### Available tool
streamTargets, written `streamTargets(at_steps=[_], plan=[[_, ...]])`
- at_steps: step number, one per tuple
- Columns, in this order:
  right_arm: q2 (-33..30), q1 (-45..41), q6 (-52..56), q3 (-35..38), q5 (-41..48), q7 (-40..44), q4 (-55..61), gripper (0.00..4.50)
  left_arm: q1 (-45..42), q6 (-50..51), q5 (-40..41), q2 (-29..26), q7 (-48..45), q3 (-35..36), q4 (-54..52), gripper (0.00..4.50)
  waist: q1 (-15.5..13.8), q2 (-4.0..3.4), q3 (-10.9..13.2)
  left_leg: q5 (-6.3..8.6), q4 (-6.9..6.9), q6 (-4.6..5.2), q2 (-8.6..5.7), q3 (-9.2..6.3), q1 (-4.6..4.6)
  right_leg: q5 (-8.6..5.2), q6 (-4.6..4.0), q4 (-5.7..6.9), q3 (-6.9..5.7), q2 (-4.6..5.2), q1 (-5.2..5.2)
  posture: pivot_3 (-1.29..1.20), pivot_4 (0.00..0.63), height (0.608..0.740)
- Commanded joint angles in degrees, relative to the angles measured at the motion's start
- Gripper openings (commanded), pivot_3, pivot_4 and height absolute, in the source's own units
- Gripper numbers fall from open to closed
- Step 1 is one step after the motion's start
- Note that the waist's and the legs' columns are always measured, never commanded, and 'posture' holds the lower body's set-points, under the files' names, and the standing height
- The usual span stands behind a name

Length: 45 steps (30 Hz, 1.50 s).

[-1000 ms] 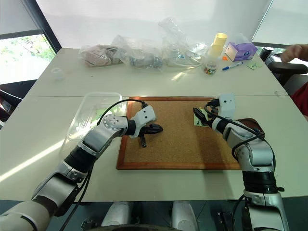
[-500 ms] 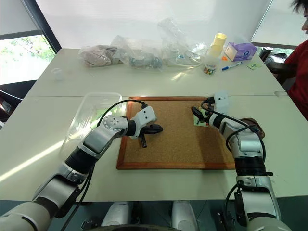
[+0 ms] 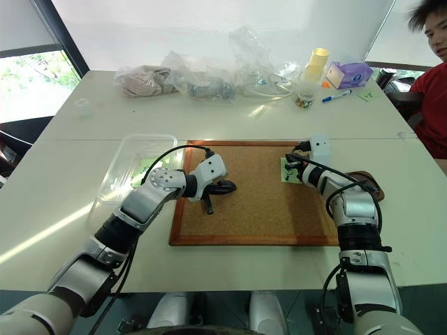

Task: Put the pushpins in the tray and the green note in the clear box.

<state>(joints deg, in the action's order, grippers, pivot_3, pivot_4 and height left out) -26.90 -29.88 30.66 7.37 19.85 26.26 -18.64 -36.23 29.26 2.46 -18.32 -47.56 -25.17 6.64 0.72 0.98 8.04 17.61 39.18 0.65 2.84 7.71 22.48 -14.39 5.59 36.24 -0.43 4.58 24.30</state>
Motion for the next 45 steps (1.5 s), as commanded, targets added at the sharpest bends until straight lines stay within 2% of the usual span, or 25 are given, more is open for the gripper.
streamTargets(at_steps=[1,22,25,29,36,45], plan=[[0.01,-0.50,-0.98,1.96,-0.02,-0.54,2.13,0.23,0.45,0.40,-3.13,-0.52,1.11,-1.52,2.65,0.00,-0.02,0.00,0.00,0.00,0.00,0.00,0.00,0.00,0.00,0.00,0.00,0.00,0.00,0.00,0.00,0.00,0.150,0.737],[1.30,2.21,-11.53,7.25,0.03,-4.29,7.11,0.23,0.49,1.35,-4.06,0.52,1.16,-1.65,3.91,0.00,-0.14,-0.01,-0.01,0.00,0.01,0.00,-0.02,-0.03,-0.10,0.02,0.03,0.00,0.00,0.05,-0.17,0.00,0.150,0.737],[0.45,5.52,-10.09,10.52,1.20,-6.58,12.17,0.23,0.72,1.57,-3.94,0.48,1.23,-1.41,3.36,0.00,-0.25,-0.01,-0.01,0.00,0.01,0.00,-0.02,-0.04,-0.09,0.02,0.03,-0.02,-0.01,0.07,-0.17,0.00,0.150,0.737],[0.07,14.79,-6.16,17.21,3.40,-10.33,22.82,0.23,1.28,1.64,-3.91,0.37,1.59,-1.18,2.49,0.00,-0.44,-0.01,-0.01,0.00,0.01,0.00,-0.01,-0.08,-0.07,0.02,0.03,-0.03,-0.01,0.08,-0.18,0.00,0.150,0.737],[1.01,27.77,0.40,22.96,5.88,-13.60,34.77,0.23,1.03,1.19,-4.11,0.75,1.56,-1.33,2.88,0.00,-0.03,-0.11,-0.07,0.01,0.01,0.01,0.00,-0.09,-0.12,-0.08,-0.14,-0.04,0.02,0.08,-0.19,0.00,0.150,0.737],[-0.14,28.34,-0.21,23.11,3.52,-14.83,28.17,0.23,-0.06,-0.40,-4.39,1.68,1.44,-1.59,5.12,0.00,-0.28,-0.12,-0.08,0.01,0.01,0.04,-0.03,-0.12,-0.13,-0.09,-0.16,-0.09,0.04,0.08,-0.23,0.00,0.150,0.737]])
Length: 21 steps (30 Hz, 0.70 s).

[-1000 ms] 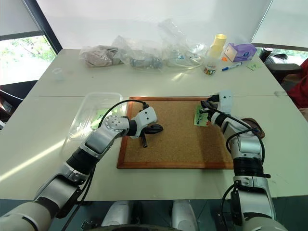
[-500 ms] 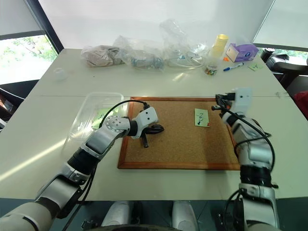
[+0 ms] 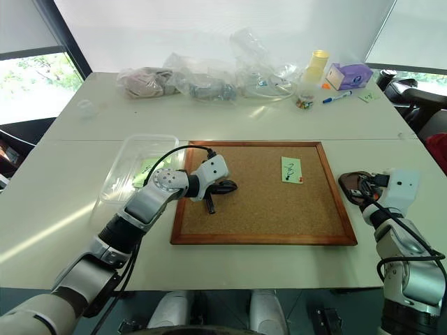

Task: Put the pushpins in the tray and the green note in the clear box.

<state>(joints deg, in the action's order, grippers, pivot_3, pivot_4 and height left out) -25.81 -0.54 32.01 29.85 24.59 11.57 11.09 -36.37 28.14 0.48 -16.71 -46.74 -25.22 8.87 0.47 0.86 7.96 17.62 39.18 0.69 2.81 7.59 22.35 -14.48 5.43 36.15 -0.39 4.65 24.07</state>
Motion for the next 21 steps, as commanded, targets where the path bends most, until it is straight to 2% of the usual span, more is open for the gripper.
streamTargets(at_steps=[1,3,9,10,21], plan=[[-1.64,-1.51,-2.12,0.68,-1.64,0.06,-3.13,0.45,0.00,0.60,-2.43,0.10,0.60,-1.53,3.01,0.00,-0.04,0.00,0.00,0.00,0.00,0.01,0.00,0.00,0.00,0.00,0.00,-0.01,0.00,0.00,-0.01,0.00,0.150,0.737],[-2.19,-2.37,-3.00,0.80,-2.33,0.46,-5.55,0.95,-0.13,0.46,-2.45,0.13,0.58,-1.48,3.20,0.00,-0.07,0.00,0.00,0.00,0.00,0.02,-0.02,-0.01,0.00,0.00,0.00,-0.02,0.00,0.01,-0.03,0.00,0.150,0.737],[-2.99,-3.50,-4.86,0.69,-3.53,0.96,-9.74,4.16,-0.12,0.20,-2.57,0.14,0.63,-1.32,3.27,0.00,-0.08,-0.02,-0.02,-0.01,0.00,0.04,-0.04,-0.03,0.00,0.00,0.00,-0.02,0.00,0.02,-0.04,0.00,0.150,0.737],[-3.04,-3.55,-5.08,0.72,-3.59,1.02,-10.04,4.43,-0.11,0.16,-2.58,0.15,0.66,-1.29,3.29,0.00,-0.09,-0.03,-0.01,-0.01,0.00,0.04,-0.04,-0.04,0.00,0.00,0.00,-0.02,0.00,0.02,-0.05,0.00,0.150,0.737],[-1.59,-3.15,-8.27,2.11,-0.03,3.02,-5.09,4.43,0.44,0.37,-2.45,0.06,0.86,-1.06,2.71,0.00,-0.08,-0.03,-0.02,-0.01,0.00,0.04,-0.01,-0.06,0.00,0.00,0.00,-0.03,0.00,0.03,-0.05,0.00,0.150,0.737]])
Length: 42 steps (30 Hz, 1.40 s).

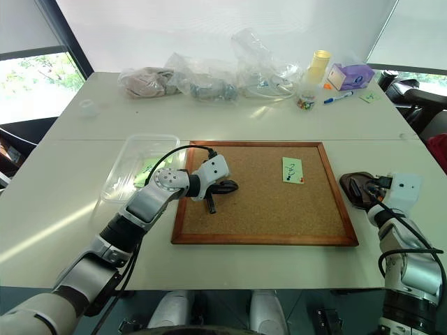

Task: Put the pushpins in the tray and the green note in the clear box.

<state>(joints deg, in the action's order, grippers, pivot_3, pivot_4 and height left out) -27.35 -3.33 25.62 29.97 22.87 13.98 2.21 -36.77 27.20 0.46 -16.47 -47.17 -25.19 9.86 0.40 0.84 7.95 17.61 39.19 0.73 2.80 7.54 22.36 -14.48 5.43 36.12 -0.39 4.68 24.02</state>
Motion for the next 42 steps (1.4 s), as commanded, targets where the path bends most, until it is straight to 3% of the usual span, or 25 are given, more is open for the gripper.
streamTargets(at_steps=[1,7,12,25,28,34,42], plan=[[-0.09,-0.27,-1.86,1.76,2.27,1.16,4.79,4.43,0.86,1.35,-2.41,-0.18,1.26,-1.08,1.65,0.00,-0.01,0.00,0.00,0.00,0.00,0.00,0.00,0.00,0.00,0.00,0.00,0.00,0.00,0.00,0.00,0.00,0.150,0.737],[-0.65,2.49,1.84,-6.26,5.12,8.44,13.12,4.43,1.03,1.33,-2.34,-0.07,1.24,-1.14,1.39,0.00,0.09,0.00,0.00,0.00,0.00,0.00,0.03,-0.02,0.00,0.00,0.00,0.00,0.00,0.00,0.00,0.00,0.150,0.737],[1.90,1.84,1.86,-12.66,2.96,7.63,13.02,4.43,0.83,0.81,-2.51,0.05,1.22,-1.21,1.74,0.00,-0.08,0.01,0.01,0.01,0.00,0.01,0.04,-0.03,0.01,0.00,-0.01,-0.01,-0.01,0.03,0.00,0.00,0.150,0.737],[3.78,-0.55,0.56,-14.74,0.03,6.31,9.03,4.43,0.89,0.42,-2.82,-0.06,1.24,-1.06,1.95,0.00,-0.12,0.01,0.01,0.01,0.00,0.03,0.03,-0.04,0.03,-0.01,-0.01,-0.02,-0.03,0.05,0.01,0.00,0.150,0.737],[3.77,-0.65,0.77,-14.70,-0.35,6.25,7.84,3.70,0.87,0.38,-2.88,0.00,1.33,-1.03,2.01,0.00,-0.12,0.01,0.01,0.01,0.00,0.03,0.03,-0.04,0.03,-0.01,-0.01,-0.03,-0.03,0.05,0.01,0.00,0.150,0.737],[4.30,-1.13,1.61,-14.61,0.83,6.73,6.65,0.88,0.79,0.38,-3.08,0.10,1.24,-0.93,2.23,0.00,-0.09,0.01,0.01,0.01,0.00,0.03,0.03,-0.04,0.03,-0.01,-0.01,-0.03,-0.03,0.05,0.01,0.00,0.150,0.737],[4.48,-0.80,2.27,-14.13,1.47,7.04,6.55,0.88,0.72,0.28,-3.30,0.09,1.32,-0.70,2.43,0.00,-0.09,0.01,0.01,0.01,0.00,0.03,0.04,-0.04,0.03,-0.01,-0.01,-0.03,-0.03,0.05,0.01,0.00,0.150,0.737]])
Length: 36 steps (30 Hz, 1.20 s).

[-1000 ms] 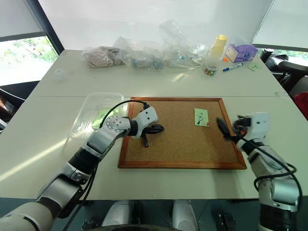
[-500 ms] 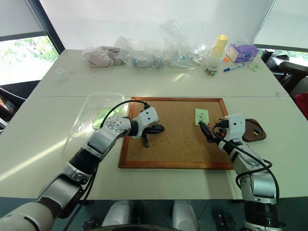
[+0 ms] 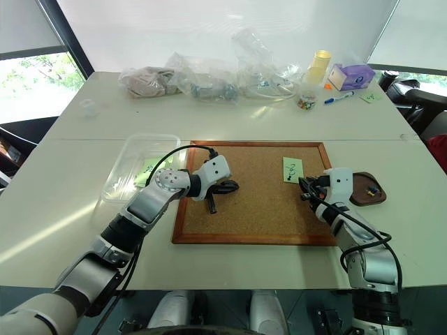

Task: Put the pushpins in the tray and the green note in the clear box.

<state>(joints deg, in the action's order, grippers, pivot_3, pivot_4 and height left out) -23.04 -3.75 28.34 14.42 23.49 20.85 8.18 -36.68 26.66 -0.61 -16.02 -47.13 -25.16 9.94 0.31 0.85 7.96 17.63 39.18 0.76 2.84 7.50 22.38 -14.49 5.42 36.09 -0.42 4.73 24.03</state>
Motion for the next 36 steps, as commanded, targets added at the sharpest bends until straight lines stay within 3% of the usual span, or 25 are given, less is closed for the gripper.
streamTargets(at_steps=[1,17,21,30,36], plan=[[0.20,-0.41,-0.49,1.49,0.87,0.12,0.57,0.88,0.64,0.81,-2.22,-0.35,1.27,-0.72,2.36,0.00,0.00,0.00,0.00,0.00,0.00,0.00,0.00,0.00,0.00,0.00,0.00,0.00,0.00,0.00,0.00,0.00,0.150,0.737],[-0.32,-2.40,-0.60,0.60,0.08,0.58,-2.72,0.88,0.38,0.77,-2.21,-0.16,1.22,-0.70,2.55,0.00,0.02,0.00,0.00,0.00,0.00,0.00,0.00,0.00,0.00,0.00,0.00,0.00,0.00,0.01,0.00,0.00,0.150,0.737],[-0.22,-2.64,-0.80,0.69,0.00,0.81,-2.92,0.07,0.38,0.97,-2.21,-0.18,1.26,-0.66,2.38,0.00,0.03,0.00,0.00,0.00,0.00,0.00,0.01,-0.01,0.00,0.00,0.00,0.00,0.00,0.02,0.00,0.00,0.150,0.737],[0.19,-2.21,-1.53,1.39,0.32,0.71,-1.83,0.07,0.31,1.20,-2.23,-0.21,1.22,-0.68,2.20,0.00,0.06,0.00,0.00,0.00,0.00,0.00,0.02,0.00,0.00,0.00,0.00,0.00,0.00,0.02,0.00,0.00,0.150,0.737],[2.87,-0.15,-7.40,4.04,0.99,-0.63,0.96,0.07,0.44,2.48,-3.01,-0.88,1.11,-1.40,2.21,0.00,-0.06,-0.02,0.01,0.00,-0.01,0.00,0.02,-0.01,0.03,0.00,0.00,0.00,-0.01,0.02,0.03,0.00,0.150,0.737]])
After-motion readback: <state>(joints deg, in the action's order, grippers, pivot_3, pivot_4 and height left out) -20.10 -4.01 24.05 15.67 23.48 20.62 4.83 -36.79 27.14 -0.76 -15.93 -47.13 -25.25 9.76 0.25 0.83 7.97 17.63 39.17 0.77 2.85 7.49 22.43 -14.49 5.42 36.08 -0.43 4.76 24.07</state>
